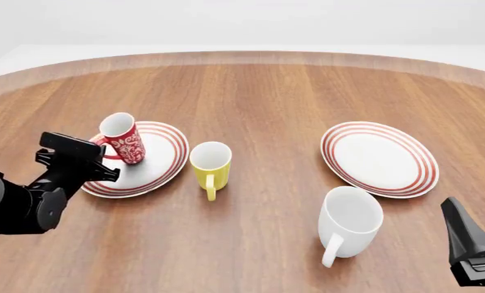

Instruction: Put the red mug on the left plate.

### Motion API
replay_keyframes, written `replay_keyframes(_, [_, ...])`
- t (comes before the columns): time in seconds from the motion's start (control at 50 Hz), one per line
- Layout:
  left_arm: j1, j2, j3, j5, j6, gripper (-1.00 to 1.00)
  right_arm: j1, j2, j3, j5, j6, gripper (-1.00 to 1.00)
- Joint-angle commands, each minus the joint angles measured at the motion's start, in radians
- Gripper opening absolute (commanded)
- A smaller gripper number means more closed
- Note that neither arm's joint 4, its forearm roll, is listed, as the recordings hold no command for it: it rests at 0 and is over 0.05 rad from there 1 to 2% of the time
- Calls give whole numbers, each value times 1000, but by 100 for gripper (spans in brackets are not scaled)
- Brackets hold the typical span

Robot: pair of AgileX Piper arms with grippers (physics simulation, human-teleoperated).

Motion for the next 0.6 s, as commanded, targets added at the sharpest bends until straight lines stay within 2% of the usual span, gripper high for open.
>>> replay_keyframes(0.02, [-7,7,-6,-5,13,-100,1,0,-1,-1,0,100])
replay_keyframes(0.46, [-2,18,-13,4,11,-100,2,0,0,-2,-1,100])
replay_keyframes(0.48, [4,19,-14,7,8,100,2,0,0,-2,-1,100])
replay_keyframes(0.6, [6,21,-18,9,9,100,1,0,0,-1,0,100])
